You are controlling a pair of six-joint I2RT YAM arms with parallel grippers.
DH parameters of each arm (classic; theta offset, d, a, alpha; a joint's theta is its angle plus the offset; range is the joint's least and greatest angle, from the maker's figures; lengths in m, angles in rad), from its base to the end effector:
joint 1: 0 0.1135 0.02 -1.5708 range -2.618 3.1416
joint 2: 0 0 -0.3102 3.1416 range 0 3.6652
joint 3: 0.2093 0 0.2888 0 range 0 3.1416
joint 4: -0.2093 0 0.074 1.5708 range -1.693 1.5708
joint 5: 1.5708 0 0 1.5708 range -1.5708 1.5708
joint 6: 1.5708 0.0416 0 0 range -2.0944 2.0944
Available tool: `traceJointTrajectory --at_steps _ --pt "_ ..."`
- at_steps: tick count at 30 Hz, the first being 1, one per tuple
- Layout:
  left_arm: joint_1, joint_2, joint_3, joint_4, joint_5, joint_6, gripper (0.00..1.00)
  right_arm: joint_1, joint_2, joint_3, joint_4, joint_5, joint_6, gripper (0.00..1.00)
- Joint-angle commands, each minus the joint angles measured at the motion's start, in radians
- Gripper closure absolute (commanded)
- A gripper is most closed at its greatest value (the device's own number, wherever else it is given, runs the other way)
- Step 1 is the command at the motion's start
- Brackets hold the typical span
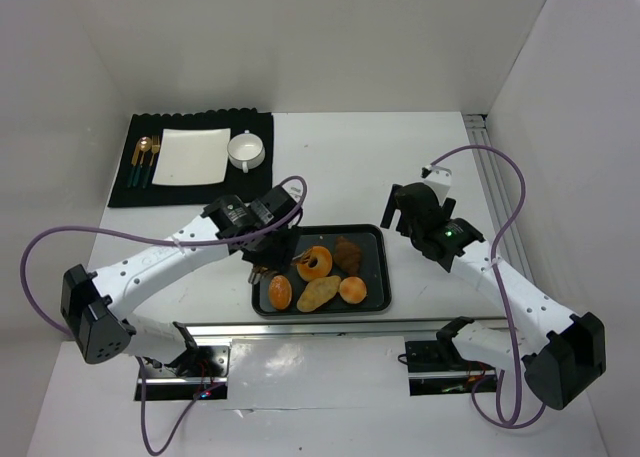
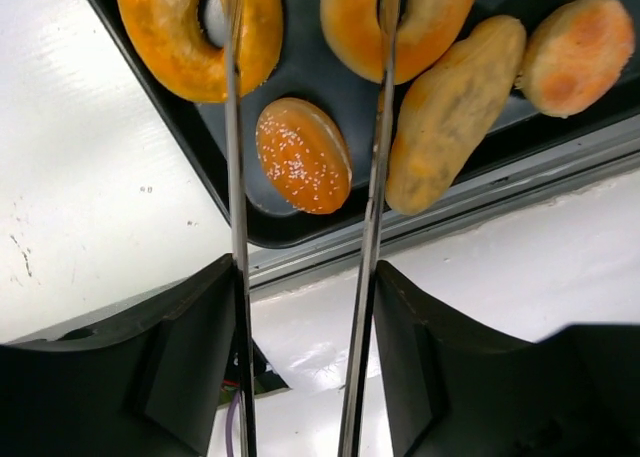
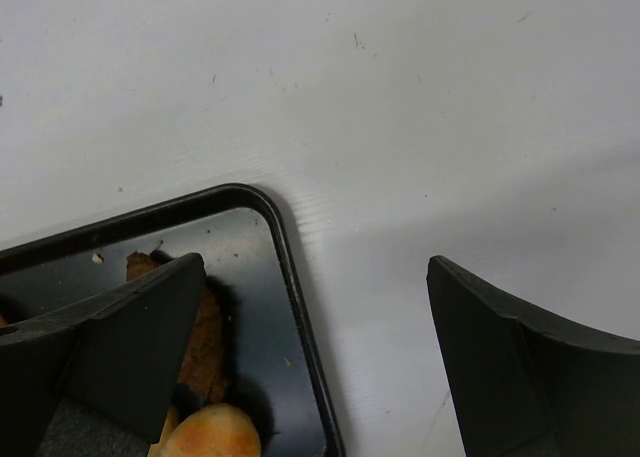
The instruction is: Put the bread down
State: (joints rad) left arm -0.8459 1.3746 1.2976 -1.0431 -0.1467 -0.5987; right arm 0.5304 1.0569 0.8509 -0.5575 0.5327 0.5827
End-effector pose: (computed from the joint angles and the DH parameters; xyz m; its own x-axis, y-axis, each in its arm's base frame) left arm 0.2008 -0.2175 0.3522 -0.8866 0.1601 -0.4340 0.2405 0.9610 -0.1368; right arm 0.2140 0.1010 0.3086 -0.5637 0.2190 -0.7964 0.2286 0.9679 0.1043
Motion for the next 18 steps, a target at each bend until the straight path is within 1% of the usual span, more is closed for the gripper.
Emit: traceJointTrajectory --at_steps 1,2,3,5,11,15,18 --pt "-0.002 -0.006 -0.018 0.005 -0.019 -0.030 0.35 0.008 -0.009 0.031 0.031 0.001 0.000 0.01" --pt "-0.002 -0.006 -0.018 0.014 0.001 -0.030 0.35 0.008 -0.009 0.031 0.031 0.001 0.000 0.01" --pt "-0.002 -0.006 -0.029 0.014 0.010 -0.020 0.38 0.008 -0.009 0.022 0.031 0.001 0.000 0.01" --pt "-0.011 -0.006 -0.029 0.040 0.033 -0.019 0.40 0.008 -0.009 0.022 0.031 0.001 0.000 0.01" --pt "-0.058 0.027 -0.018 0.052 0.021 -0.019 0.44 0.008 -0.009 0.022 0.031 0.001 0.000 0.01" --pt "-0.076 0.058 -0.018 0.052 0.001 -0.029 0.44 0.008 -0.009 0.022 0.031 0.001 0.000 0.01" --pt "-0.076 0.067 -0.018 0.028 -0.027 -0.050 0.42 0.008 -0.009 0.013 0.031 0.001 0.000 0.01"
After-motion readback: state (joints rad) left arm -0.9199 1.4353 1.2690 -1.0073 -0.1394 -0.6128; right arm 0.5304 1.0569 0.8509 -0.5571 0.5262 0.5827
